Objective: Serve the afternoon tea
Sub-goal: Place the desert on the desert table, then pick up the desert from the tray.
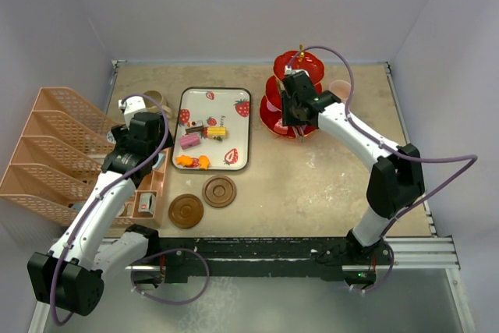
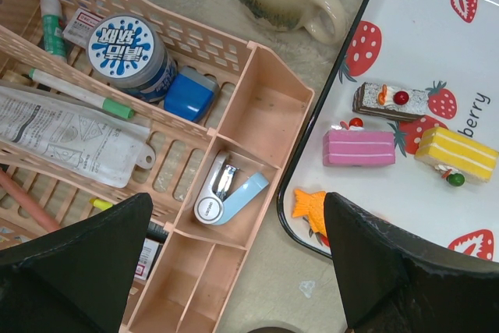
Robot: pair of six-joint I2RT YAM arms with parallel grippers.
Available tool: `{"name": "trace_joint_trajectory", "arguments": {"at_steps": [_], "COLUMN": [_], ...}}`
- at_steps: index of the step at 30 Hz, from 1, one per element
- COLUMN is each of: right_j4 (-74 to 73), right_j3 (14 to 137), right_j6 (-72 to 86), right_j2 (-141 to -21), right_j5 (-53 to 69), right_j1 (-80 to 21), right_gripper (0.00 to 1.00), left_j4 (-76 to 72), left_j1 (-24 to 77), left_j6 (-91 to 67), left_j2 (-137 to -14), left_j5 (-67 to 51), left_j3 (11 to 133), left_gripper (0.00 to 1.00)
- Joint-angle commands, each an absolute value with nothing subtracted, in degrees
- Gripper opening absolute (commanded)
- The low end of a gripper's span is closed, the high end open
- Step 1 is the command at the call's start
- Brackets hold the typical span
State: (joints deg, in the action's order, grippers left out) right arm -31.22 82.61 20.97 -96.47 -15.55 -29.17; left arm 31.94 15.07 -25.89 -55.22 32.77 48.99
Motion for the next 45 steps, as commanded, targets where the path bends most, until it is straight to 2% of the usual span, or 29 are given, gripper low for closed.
{"name": "trace_joint_trajectory", "arguments": {"at_steps": [1, 11, 23, 34, 45], "right_j4": [-31.3, -33.7, -33.2, -31.0, -29.5], "right_j3": [85.8, 87.3, 82.6, 75.7, 73.1], "right_j6": [20.7, 22.8, 25.3, 26.4, 25.4], "right_j2": [-95.9, -92.4, -87.0, -80.1, -75.3], "right_j5": [-16.5, -15.7, -11.2, -4.3, 7.8], "right_j1": [-28.8, -28.8, -28.8, -28.8, -29.2], "right_gripper": [0.43, 0.46, 0.46, 0.43, 0.42], "left_j4": [30.2, 30.3, 30.4, 30.5, 30.7], "left_j1": [15.1, 15.1, 15.1, 15.1, 15.1], "left_j6": [-25.1, -25.1, -25.2, -25.2, -25.2], "left_j2": [-55.3, -55.4, -55.6, -55.4, -54.9], "left_j5": [32.8, 33.0, 32.5, 32.3, 32.2], "left_j3": [49.4, 49.4, 49.5, 49.5, 49.6], "left_gripper": [0.88, 0.88, 0.88, 0.88, 0.88]}}
